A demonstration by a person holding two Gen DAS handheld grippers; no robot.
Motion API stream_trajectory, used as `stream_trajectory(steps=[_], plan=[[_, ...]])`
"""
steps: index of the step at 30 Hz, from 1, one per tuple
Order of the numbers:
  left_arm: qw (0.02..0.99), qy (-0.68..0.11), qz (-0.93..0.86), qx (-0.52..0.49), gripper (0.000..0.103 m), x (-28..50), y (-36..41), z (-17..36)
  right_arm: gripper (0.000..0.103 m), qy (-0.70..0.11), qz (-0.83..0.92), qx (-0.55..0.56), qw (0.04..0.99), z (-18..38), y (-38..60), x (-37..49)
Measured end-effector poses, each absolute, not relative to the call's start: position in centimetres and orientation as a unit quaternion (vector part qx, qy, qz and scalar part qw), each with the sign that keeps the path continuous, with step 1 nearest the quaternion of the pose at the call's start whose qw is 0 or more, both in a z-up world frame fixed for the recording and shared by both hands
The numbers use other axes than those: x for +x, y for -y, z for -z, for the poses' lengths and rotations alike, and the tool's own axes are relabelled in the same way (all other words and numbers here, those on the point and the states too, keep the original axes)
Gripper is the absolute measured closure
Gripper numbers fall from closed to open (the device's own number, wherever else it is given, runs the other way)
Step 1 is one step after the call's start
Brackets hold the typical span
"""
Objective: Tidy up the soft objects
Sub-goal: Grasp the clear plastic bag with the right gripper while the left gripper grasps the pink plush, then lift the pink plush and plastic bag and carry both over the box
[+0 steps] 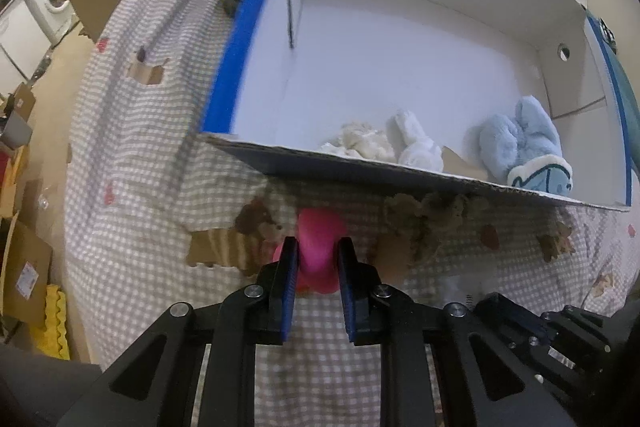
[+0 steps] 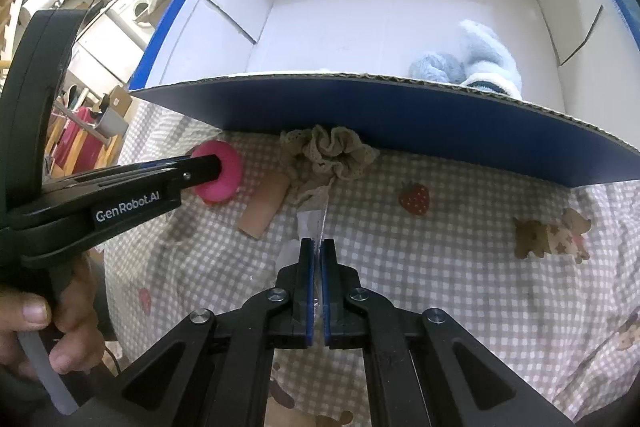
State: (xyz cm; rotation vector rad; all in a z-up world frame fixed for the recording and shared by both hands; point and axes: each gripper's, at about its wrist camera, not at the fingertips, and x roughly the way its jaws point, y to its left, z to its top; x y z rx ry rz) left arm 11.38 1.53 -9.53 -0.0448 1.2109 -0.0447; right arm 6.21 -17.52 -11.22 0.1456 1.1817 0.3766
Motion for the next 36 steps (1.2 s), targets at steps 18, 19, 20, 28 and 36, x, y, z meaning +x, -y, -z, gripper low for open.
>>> stream_trajectory(steps=[18, 19, 20, 28, 36], plan=[[0.839, -0.543, -0.018, -0.021, 0.085, 8.7, -2.6, 7.3, 0.1, -0.509, -0.185, 0.122, 0.832, 7.7, 20.4, 4.5], [0.84, -0.542, -0.017, -0.022, 0.085, 8.6, -2.6, 7.2, 0.1, -0.505, -0.187, 0.124, 0.834, 7.2, 20.6, 4.4], [0.841, -0.54, -0.017, -0.022, 0.085, 8.4, -2.6, 7.1, 0.1, -0.502, -0.187, 0.125, 0.835, 7.1, 20.5, 4.2], [0.874, -0.485, -0.024, 0.008, 0.085, 5.8, -1.8, 4.3, 0.1, -0.482, -0.189, 0.144, 0.843, 5.2, 21.6, 3.3], [0.896, -0.444, 0.007, -0.007, 0.085, 5.4, -0.7, -0.2, 0.1, -0.429, -0.181, 0.167, 0.869, 0.5, 25.1, 4.6]])
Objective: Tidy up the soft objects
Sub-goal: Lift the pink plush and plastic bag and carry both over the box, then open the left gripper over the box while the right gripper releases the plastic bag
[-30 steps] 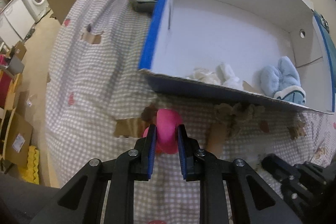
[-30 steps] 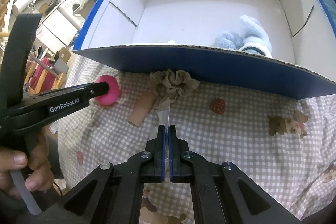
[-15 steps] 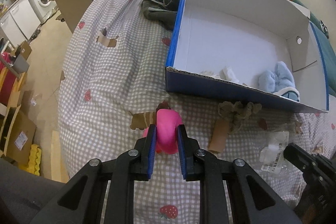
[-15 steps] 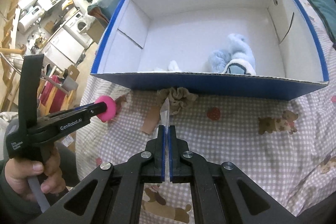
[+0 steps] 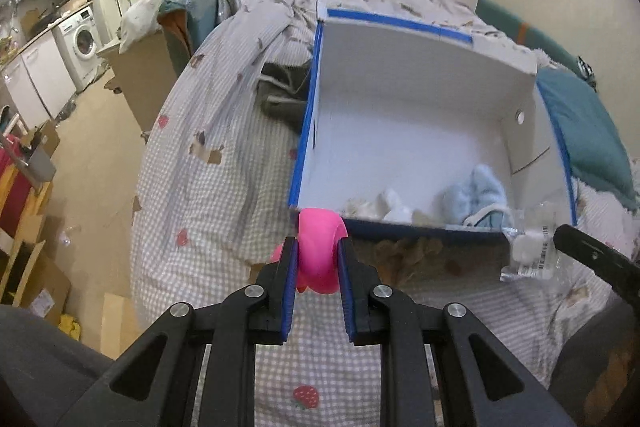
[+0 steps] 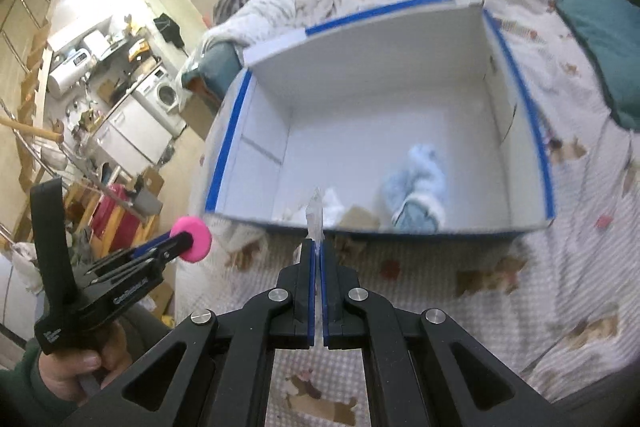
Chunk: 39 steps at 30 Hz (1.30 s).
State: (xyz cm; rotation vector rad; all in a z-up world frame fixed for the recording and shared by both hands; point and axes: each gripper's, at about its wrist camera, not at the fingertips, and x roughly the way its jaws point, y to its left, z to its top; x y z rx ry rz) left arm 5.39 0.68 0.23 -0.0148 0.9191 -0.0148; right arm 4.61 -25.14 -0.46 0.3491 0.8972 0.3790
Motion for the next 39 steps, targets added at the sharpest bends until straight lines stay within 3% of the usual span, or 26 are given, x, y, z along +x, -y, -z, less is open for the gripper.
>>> stream_trajectory(steps=[21, 32, 39], plan=[[0.912, -0.405, 0.039, 0.056, 0.085, 12.0, 2.7, -3.1, 0.1, -0.408, -0.14, 0.182, 0.884, 0.5, 28.9, 9.5], [0.91, -0.405, 0.054, 0.071, 0.085, 15.2, 5.0, -1.3, 0.1, -0.403, -0.127, 0.187, 0.887, 1.1, 29.1, 12.3], [0.899, -0.43, 0.059, 0.054, 0.085, 16.3, 4.8, 2.6, 0.1, -0.413, -0.115, 0.218, 0.877, 2.7, 29.7, 12.9]])
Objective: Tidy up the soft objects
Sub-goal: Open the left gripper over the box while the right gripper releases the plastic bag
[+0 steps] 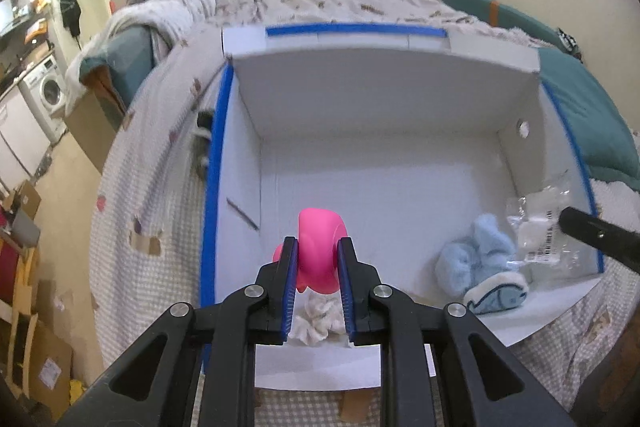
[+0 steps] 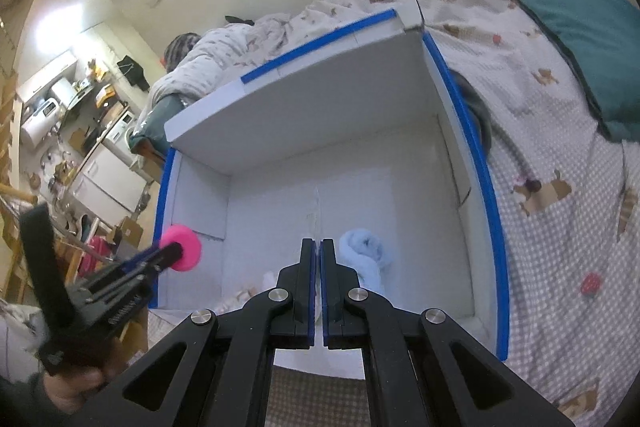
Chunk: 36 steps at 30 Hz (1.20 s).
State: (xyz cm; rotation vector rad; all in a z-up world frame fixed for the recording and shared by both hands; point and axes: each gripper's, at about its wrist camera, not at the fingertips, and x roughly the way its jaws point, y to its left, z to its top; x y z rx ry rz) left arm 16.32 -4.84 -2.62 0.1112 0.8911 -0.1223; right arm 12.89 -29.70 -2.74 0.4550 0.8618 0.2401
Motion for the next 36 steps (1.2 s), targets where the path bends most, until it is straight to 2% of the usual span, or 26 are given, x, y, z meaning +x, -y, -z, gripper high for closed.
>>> stream_trajectory(steps=[8, 19, 22, 24, 26, 36], plan=[[0.891, -0.449, 0.056, 0.047, 0.085, 16.0, 4.8, 4.3, 0.1, -0.424, -0.116, 0.233, 0.868, 4.1, 29.8, 13.1], [0.894, -0.443, 0.055, 0.048, 0.085, 15.8, 5.1, 4.4, 0.1, -0.44, -0.126, 0.188, 0.869, 4.6, 27.7, 13.2], [0.893, -0.444, 0.053, 0.048, 0.078, 15.9, 5.0, 4.4, 0.1, -0.442, -0.131, 0.179, 0.869, 4.7, 27.2, 13.2], [0.893, -0.445, 0.052, 0.043, 0.059, 15.9, 4.8, 4.3, 0.1, -0.441, -0.134, 0.172, 0.871, 4.7, 26.9, 13.0], [0.895, -0.441, 0.049, 0.039, 0.045, 15.7, 4.7, 4.1, 0.1, -0.443, -0.134, 0.168, 0.871, 4.8, 26.7, 13.0], [0.898, -0.435, 0.047, 0.047, 0.042, 15.7, 4.9, 3.9, 0.1, -0.453, -0.131, 0.16, 0.867, 5.3, 26.4, 13.3]])
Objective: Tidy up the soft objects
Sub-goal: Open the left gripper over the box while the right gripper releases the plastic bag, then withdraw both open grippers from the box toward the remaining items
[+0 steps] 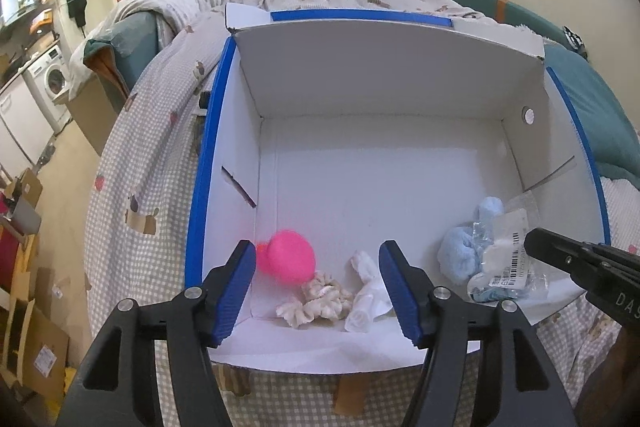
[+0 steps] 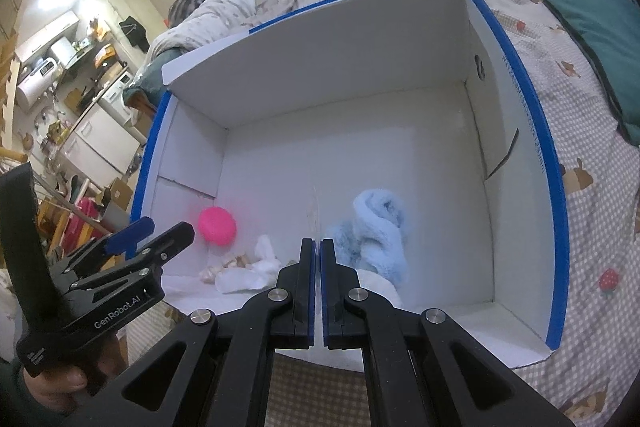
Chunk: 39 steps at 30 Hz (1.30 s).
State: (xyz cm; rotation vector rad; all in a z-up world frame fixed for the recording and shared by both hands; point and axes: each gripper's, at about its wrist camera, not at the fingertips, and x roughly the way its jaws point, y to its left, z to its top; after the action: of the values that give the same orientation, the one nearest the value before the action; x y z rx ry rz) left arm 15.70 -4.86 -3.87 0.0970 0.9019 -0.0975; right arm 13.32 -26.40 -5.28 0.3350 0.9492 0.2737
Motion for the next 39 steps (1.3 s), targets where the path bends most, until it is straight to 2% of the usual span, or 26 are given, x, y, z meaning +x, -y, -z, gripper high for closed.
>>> stream_trajectory(steps=[7, 8, 9, 10, 11, 12, 13, 18, 39], plan=[[0.893, -0.446, 0.028, 0.045, 0.036, 16.1, 4.5, 4.4, 0.098, -0.45, -0.125, 0.158, 0.87, 5.1, 26.3, 13.2], [0.893, -0.447, 0.026, 0.044, 0.036, 16.1, 4.4, 4.4, 0.097, -0.451, -0.122, 0.16, 0.87, 5.1, 26.4, 13.3], [0.893, -0.447, 0.025, 0.043, 0.036, 16.1, 4.4, 4.4, 0.091, -0.451, -0.119, 0.164, 0.869, 5.2, 26.5, 13.3], [0.893, -0.447, 0.023, 0.042, 0.036, 16.2, 4.3, 4.4, 0.083, -0.451, -0.113, 0.165, 0.87, 5.2, 26.7, 13.3], [0.893, -0.448, 0.022, 0.042, 0.035, 16.2, 4.3, 4.4, 0.057, -0.449, -0.109, 0.166, 0.871, 5.1, 26.8, 13.3], [0.893, -0.448, 0.022, 0.042, 0.035, 16.2, 4.2, 4.4, 0.02, -0.443, -0.108, 0.172, 0.873, 5.0, 27.0, 13.2], [0.893, -0.447, 0.021, 0.042, 0.035, 16.1, 4.2, 4.5, 0.006, -0.436, -0.106, 0.179, 0.875, 4.7, 27.2, 13.1], [0.894, -0.446, 0.018, 0.042, 0.035, 16.1, 4.1, 4.4, 0.0, -0.411, -0.092, 0.183, 0.888, 3.7, 27.6, 12.8], [0.901, -0.432, 0.017, 0.041, 0.035, 14.7, 3.5, 2.9, 0.0, -0.403, -0.07, 0.174, 0.896, 4.1, 27.6, 12.4]])
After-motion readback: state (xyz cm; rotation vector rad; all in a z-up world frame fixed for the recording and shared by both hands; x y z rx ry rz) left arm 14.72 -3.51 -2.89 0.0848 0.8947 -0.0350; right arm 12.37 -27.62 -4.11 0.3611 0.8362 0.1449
